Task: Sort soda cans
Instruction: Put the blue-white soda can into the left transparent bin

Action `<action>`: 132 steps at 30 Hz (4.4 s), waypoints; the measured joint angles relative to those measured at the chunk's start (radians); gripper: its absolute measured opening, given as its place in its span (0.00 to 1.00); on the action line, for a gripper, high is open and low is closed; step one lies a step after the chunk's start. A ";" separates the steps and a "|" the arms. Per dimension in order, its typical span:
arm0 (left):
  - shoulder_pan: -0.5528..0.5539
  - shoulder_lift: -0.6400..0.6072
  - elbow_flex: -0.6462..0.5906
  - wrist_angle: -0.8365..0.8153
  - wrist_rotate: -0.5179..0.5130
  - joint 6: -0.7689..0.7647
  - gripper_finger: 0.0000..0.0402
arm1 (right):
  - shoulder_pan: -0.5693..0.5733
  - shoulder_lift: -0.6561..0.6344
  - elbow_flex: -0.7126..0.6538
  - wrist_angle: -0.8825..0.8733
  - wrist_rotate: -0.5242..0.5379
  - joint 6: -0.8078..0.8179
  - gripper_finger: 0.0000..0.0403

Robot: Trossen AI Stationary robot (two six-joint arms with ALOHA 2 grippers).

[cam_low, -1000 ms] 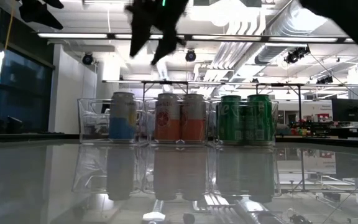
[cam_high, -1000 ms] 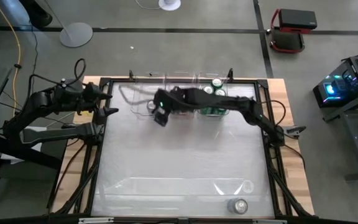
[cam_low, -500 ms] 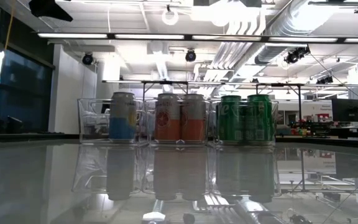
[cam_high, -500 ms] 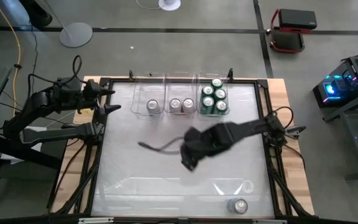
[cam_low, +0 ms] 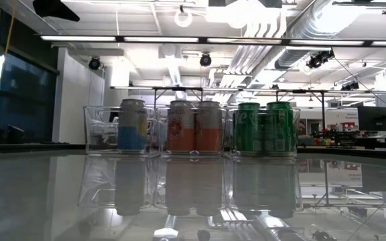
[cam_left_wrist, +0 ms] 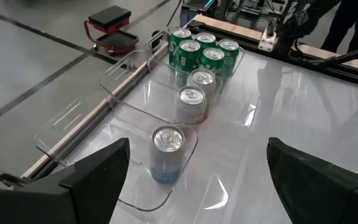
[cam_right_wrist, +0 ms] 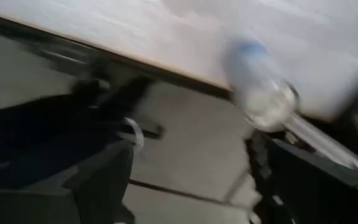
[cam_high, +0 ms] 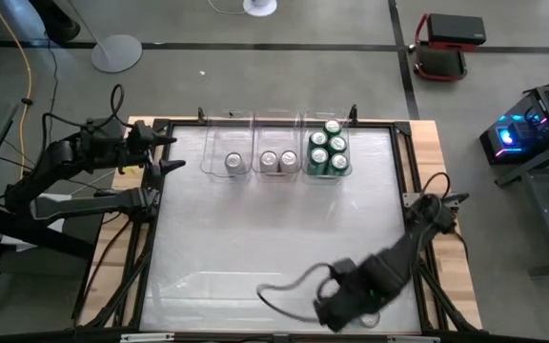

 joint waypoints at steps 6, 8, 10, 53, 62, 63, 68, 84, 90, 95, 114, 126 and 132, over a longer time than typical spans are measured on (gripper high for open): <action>0.000 0.000 0.000 0.000 0.003 0.000 0.89 | 0.118 0.002 -0.156 0.013 -0.122 0.172 0.88; 0.000 0.000 0.000 0.000 0.020 0.000 0.89 | 0.131 0.002 -0.183 0.009 -0.098 0.208 0.88; 0.000 0.000 0.000 0.000 0.043 0.000 0.89 | 0.132 0.002 -0.213 0.013 -0.082 0.214 0.88; 0.000 0.001 -0.001 0.007 0.069 -0.008 0.89 | -0.149 -0.027 -0.565 0.408 -0.137 -0.306 0.78; 0.000 0.028 -0.001 0.048 0.071 0.019 0.89 | -0.474 -0.027 -0.505 0.453 0.011 -0.431 0.78; 0.000 0.033 -0.001 0.049 0.071 0.025 0.89 | -0.505 -0.027 -0.500 0.462 0.033 -0.440 0.78; 0.000 0.053 -0.001 0.049 0.073 0.061 0.89 | -0.628 -0.017 -0.498 0.546 0.155 -0.479 0.78; 0.000 0.069 -0.001 0.087 0.105 0.097 0.89 | -0.723 0.045 -0.497 0.564 0.142 -0.563 0.78; 0.000 0.069 -0.001 0.103 0.106 0.097 0.89 | -0.712 0.045 -0.499 0.569 0.170 -0.556 0.78; 0.000 0.069 -0.001 0.101 0.107 0.074 0.89 | -0.712 0.045 -0.500 0.573 0.184 -0.535 0.78; 0.000 0.064 -0.001 0.099 0.113 0.034 0.89 | -0.710 0.047 -0.502 0.598 0.192 -0.642 0.78; 0.000 0.064 -0.001 0.099 0.113 0.024 0.89 | -0.717 0.047 -0.502 0.616 0.234 -0.743 0.78; 0.000 0.064 -0.001 0.100 0.113 0.016 0.89 | -0.729 0.047 -0.502 0.612 0.189 -0.752 0.78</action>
